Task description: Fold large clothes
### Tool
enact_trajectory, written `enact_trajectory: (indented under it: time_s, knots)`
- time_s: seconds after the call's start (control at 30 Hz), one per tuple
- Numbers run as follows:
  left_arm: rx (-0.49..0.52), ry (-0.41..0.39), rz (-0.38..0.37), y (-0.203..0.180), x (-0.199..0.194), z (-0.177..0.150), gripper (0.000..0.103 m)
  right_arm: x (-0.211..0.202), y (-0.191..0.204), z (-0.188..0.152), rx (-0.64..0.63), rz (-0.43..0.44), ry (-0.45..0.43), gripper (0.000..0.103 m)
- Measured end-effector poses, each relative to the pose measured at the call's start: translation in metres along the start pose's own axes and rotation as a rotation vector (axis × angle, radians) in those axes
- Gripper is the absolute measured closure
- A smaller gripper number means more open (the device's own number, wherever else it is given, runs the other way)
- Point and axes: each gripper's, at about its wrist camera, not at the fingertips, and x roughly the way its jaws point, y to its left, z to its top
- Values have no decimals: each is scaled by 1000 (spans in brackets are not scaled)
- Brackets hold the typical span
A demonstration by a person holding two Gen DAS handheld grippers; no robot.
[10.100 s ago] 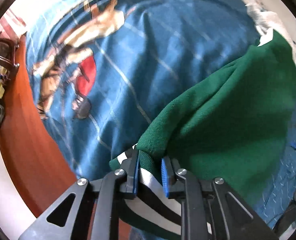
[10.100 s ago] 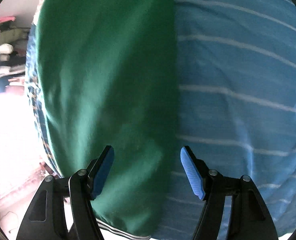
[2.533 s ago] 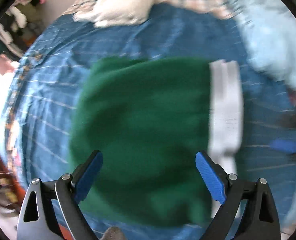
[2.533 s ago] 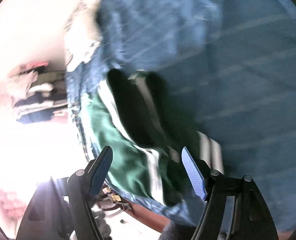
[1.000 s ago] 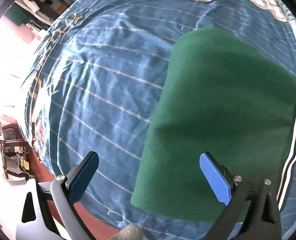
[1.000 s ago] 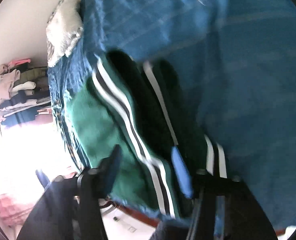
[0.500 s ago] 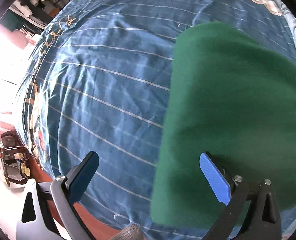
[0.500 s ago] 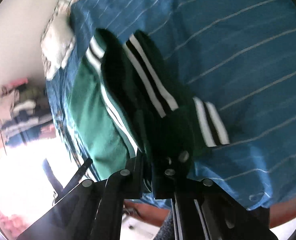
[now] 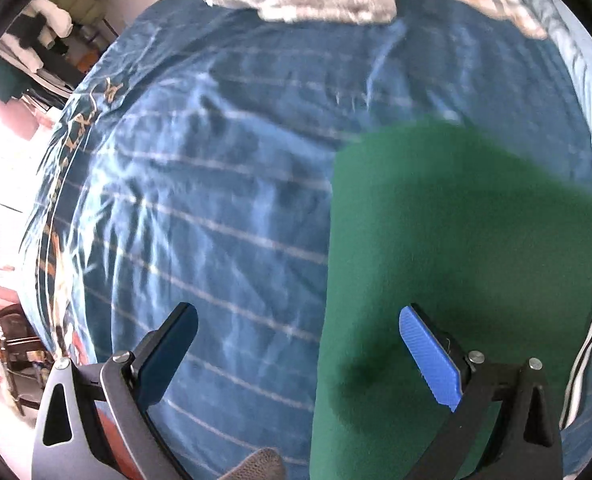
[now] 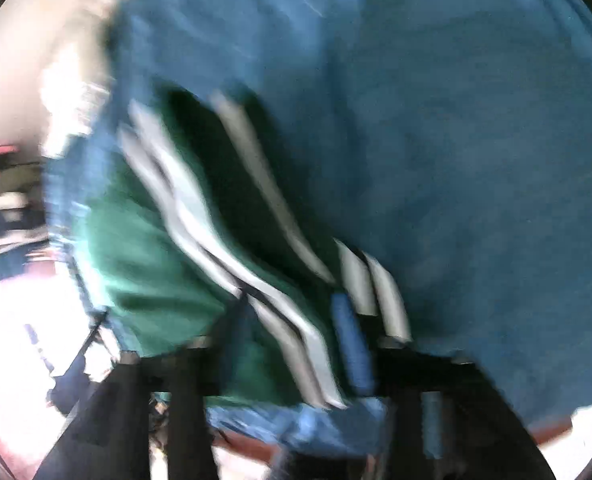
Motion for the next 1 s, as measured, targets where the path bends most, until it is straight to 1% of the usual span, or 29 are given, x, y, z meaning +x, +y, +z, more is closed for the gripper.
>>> enact_trajectory:
  time_s: [0.03, 0.07, 0.13, 0.17, 0.2, 0.23, 0.27, 0.3, 0.33, 0.37, 0.47, 0.5, 0.53, 0.57, 0.6, 0.7, 0.73, 0.77, 0.83, 0.87, 0.9, 0.93, 0.97, 1.0]
  knots:
    - [-12, -13, 7, 2, -1, 7, 0, -4, 10, 10, -27, 50, -27, 29]
    - [-21, -22, 10, 3, -1, 12, 0, -2, 23, 23, -64, 82, -56, 27]
    - [-36, -35, 13, 5, 3, 23, 0, 17, 42, 48, -121, 98, -64, 27]
    - [-44, -42, 21, 5, 5, 28, 0, 32, 46, 57, -123, 108, -42, 27]
    - [-48, -51, 23, 5, 6, 32, 0, 52, 49, 68, -106, 134, 8, 27]
    - [-47, -44, 32, 4, 10, 37, 0, 71, 49, 79, -87, 171, 62, 32]
    - [-47, -39, 37, 4, 12, 38, 0, 79, 49, 85, -86, 174, 61, 75]
    - [-50, -39, 35, 3, 14, 40, 0, 83, 52, 86, -95, 181, 57, 100]
    - [-51, -38, 29, 2, 15, 41, 0, 83, 54, 86, -98, 187, 56, 100]
    - [-47, -33, 28, 0, 17, 42, 0, 77, 53, 83, -88, 191, 35, 100]
    - [-33, -36, 22, -5, 19, 43, 0, 42, 64, 79, -42, 231, -82, 101]
    - [-32, -39, 12, -7, 19, 44, 0, 27, 63, 78, -24, 237, -123, 101]
    - [-31, -49, -1, -9, 18, 45, 0, 17, 60, 79, -2, 242, -142, 101]
    - [-27, -60, -7, -12, 17, 46, 0, 14, 57, 82, 4, 236, -150, 101]
    - [-13, -73, -10, -16, 18, 48, 0, 18, 51, 87, 12, 181, -159, 101]
    - [30, -67, 28, -25, 30, 52, 0, 48, 33, 100, 28, 57, -112, 101]
    - [36, -62, 35, -25, 34, 53, 0, 69, 30, 106, 20, 19, -50, 101]
    - [36, -58, 33, -24, 36, 54, 0, 84, 32, 111, -13, -24, -21, 101]
    - [31, -49, 30, -20, 37, 54, 0, 86, 42, 117, -48, -50, 2, 96]
    - [23, -42, 27, -16, 34, 53, 0, 79, 46, 117, -62, -35, 20, 89]
    - [15, -42, 23, -12, 31, 51, 0, 74, 48, 116, -65, -26, 30, 79]
    - [7, -44, 19, -9, 27, 47, 0, 61, 47, 111, -71, -10, 38, 73]
    - [-6, -45, 12, -4, 21, 41, 0, 46, 44, 104, -78, 10, 40, 57]
    - [-17, -44, 8, -1, 17, 35, 0, 31, 37, 94, -84, 17, 35, 44]
